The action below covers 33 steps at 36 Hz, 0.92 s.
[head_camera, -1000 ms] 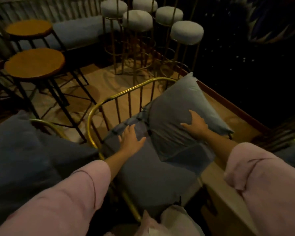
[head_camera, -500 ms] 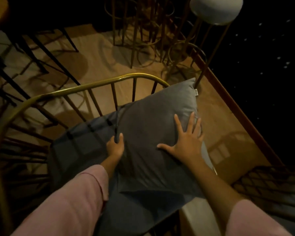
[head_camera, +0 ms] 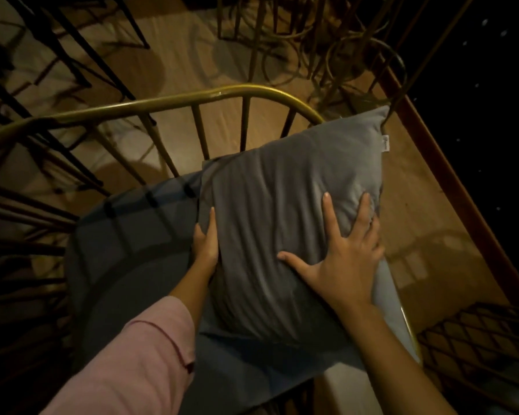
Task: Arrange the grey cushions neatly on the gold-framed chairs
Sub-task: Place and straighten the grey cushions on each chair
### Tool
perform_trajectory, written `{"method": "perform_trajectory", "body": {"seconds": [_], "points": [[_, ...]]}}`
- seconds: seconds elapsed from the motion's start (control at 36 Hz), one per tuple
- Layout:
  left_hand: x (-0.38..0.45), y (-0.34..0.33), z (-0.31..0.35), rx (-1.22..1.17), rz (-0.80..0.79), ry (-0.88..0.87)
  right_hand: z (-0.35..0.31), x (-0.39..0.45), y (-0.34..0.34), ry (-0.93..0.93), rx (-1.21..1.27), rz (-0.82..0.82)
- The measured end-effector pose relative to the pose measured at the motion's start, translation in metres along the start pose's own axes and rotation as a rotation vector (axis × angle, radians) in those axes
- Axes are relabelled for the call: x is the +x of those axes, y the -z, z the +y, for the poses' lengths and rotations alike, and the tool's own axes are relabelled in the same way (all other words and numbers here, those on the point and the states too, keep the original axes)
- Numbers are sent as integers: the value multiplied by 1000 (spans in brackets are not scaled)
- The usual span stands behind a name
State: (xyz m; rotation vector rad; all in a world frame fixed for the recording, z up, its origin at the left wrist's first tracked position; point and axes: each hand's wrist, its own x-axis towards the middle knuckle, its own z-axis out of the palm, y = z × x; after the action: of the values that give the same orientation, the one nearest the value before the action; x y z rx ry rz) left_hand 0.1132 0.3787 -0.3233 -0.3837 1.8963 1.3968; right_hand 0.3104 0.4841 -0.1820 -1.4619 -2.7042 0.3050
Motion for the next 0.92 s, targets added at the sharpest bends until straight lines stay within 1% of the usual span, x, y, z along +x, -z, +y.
{"method": "perform_trajectory", "body": {"seconds": [0.08,0.19,0.28,0.39,0.5,0.58,0.69,0.78,0.92], "points": [[-22,18,-1,-6,49,-16,-9,-11,10,22,25,-9],[-58,65,-5,29,208,-101,-20,-37,19,78,125,-19],[-88,110,-14,54,309,-160,-29,-62,15,140,215,-68],[-123,159,-32,189,441,-126,-39,-94,0,162,319,-153],[-144,183,-55,369,558,-71,-38,-112,-30,171,423,-261],[-149,187,-72,469,589,-28,-32,-117,-59,157,460,-346],[-150,181,-99,576,569,-6,-20,-120,-98,142,419,-429],[-145,175,-116,659,587,-22,-11,-117,-120,132,296,-444],[-133,175,-123,667,597,-20,-8,-110,-138,136,250,-442]]}}
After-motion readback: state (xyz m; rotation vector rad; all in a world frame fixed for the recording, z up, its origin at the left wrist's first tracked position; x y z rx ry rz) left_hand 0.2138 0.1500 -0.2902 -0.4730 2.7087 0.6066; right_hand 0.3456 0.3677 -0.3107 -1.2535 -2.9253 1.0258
